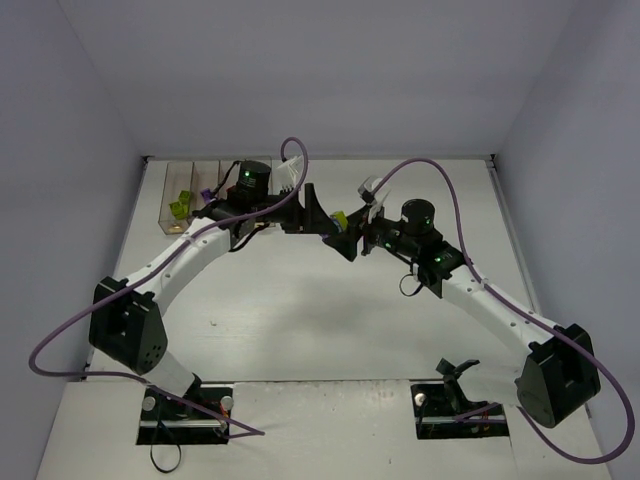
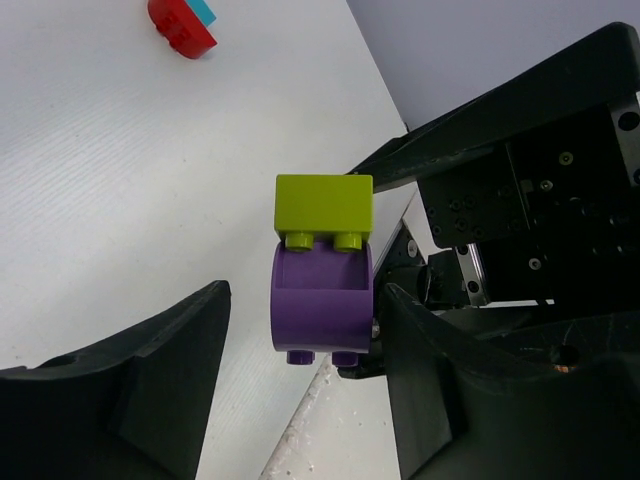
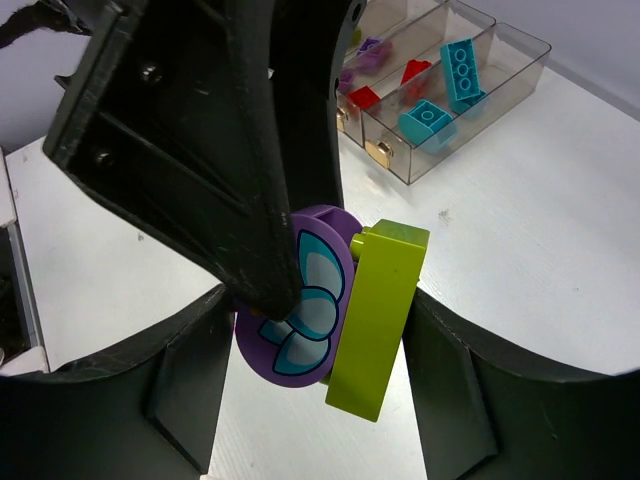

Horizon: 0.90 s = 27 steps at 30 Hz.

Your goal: Sort the legos into containers by color

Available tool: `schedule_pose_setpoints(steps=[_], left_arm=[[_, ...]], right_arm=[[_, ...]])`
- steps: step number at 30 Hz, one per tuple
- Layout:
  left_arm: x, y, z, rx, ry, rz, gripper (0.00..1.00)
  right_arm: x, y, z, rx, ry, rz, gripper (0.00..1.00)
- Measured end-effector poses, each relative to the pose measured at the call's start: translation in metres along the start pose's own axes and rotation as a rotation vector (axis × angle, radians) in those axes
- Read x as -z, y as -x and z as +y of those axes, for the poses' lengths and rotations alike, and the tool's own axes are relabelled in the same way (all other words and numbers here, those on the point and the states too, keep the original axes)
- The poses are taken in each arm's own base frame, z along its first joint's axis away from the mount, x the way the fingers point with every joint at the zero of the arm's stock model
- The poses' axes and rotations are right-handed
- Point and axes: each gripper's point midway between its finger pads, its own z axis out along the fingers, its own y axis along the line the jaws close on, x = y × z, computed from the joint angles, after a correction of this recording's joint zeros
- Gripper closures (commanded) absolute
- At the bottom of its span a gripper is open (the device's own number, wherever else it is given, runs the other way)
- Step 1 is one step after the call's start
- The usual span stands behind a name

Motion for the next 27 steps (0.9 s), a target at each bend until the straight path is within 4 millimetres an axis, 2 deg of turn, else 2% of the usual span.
schedule_pose_setpoints(steps=[2, 5, 6, 8, 9, 10, 11, 14, 16, 22, 25, 27], left_arm=[[-0.001, 0.000, 0.001, 0.000, 0.002, 0.001, 0.50], [-0.001, 0.000, -0.001, -0.002, -0.006, 0.002, 0.66], [-0.001, 0.000, -0.002, -0.003, -0.010, 0.001, 0.81], [-0.001, 0.001, -0.003, -0.012, -0.014, 0.000, 0.89], [-0.001, 0.001, -0.003, -0.013, -0.015, -0.001, 0.90], [-0.001, 0.001, -0.003, -0.013, -0.016, 0.001, 0.91], [-0.001, 0.001, -0.003, -0.017, -0.016, 0.000, 0.91], [-0.002, 0.001, -0.002, -0.041, -0.012, -0.001, 0.91], [-0.001, 0.001, 0.002, -0.085, -0.001, -0.004, 0.91], [0.005, 0.002, 0.025, -0.255, 0.109, -0.016, 0.92], [0.008, 0.003, 0.036, -0.322, 0.160, -0.015, 0.91], [0.009, 0.005, 0.042, -0.361, 0.186, -0.014, 0.91]], right_arm=[[0.000, 0.000, 0.001, 0.000, 0.003, 0.000, 0.98], [0.000, 0.000, 0.001, 0.000, 0.004, 0.001, 0.94], [0.000, -0.001, 0.001, 0.000, 0.004, 0.002, 0.91], [-0.001, -0.002, 0.000, 0.000, 0.004, 0.006, 0.84], [-0.001, -0.002, 0.000, 0.001, 0.004, 0.006, 0.70], [-0.001, -0.002, 0.000, 0.001, 0.004, 0.006, 0.62], [-0.002, -0.002, 0.000, 0.001, 0.003, 0.006, 0.48], [-0.002, -0.002, -0.001, -0.002, -0.002, 0.018, 0.35], [-0.003, -0.002, -0.003, -0.006, -0.007, 0.029, 0.32], [-0.003, 0.000, -0.006, -0.024, -0.026, 0.033, 0.34], [-0.002, 0.000, -0.008, -0.042, -0.046, 0.037, 0.39], [-0.002, -0.001, -0.011, -0.060, -0.069, 0.041, 0.52]])
